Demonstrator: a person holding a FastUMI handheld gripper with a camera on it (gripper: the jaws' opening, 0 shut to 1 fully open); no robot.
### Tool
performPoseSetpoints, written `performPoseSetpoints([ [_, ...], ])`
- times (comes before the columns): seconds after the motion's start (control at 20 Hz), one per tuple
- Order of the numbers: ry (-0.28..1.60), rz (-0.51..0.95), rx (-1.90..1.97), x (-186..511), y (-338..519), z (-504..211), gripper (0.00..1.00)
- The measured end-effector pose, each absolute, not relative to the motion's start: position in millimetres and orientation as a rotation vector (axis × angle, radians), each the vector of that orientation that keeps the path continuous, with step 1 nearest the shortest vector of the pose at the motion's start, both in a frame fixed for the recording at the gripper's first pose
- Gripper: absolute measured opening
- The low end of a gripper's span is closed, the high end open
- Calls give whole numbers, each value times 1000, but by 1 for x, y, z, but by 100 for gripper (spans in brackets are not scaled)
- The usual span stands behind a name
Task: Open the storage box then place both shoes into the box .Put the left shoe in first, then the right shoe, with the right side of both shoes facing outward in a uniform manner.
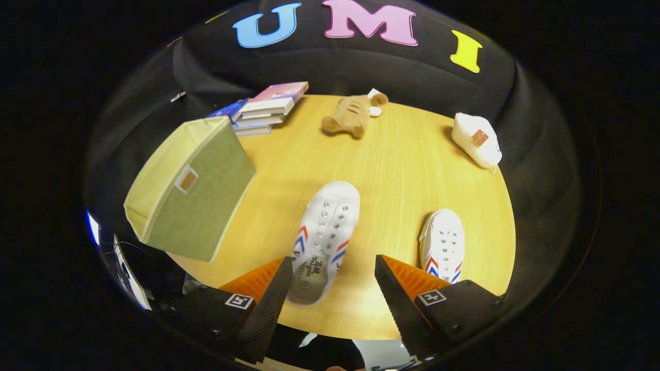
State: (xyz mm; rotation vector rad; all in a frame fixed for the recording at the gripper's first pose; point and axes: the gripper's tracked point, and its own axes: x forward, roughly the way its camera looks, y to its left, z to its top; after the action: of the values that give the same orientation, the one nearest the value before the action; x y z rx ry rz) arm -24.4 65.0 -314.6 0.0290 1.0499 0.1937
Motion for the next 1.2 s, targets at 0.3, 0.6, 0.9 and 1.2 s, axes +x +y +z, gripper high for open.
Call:
performPoseSetpoints([
  [0.3, 1120, 209, 39, -10, 55, -375, 99],
  [0.6, 1152, 238, 111, 2, 65, -396, 93],
  [0.9, 1147, 231, 198, 1, 85, -391, 27],
  [1.2, 1124, 156, 303, 1, 82, -390, 9],
])
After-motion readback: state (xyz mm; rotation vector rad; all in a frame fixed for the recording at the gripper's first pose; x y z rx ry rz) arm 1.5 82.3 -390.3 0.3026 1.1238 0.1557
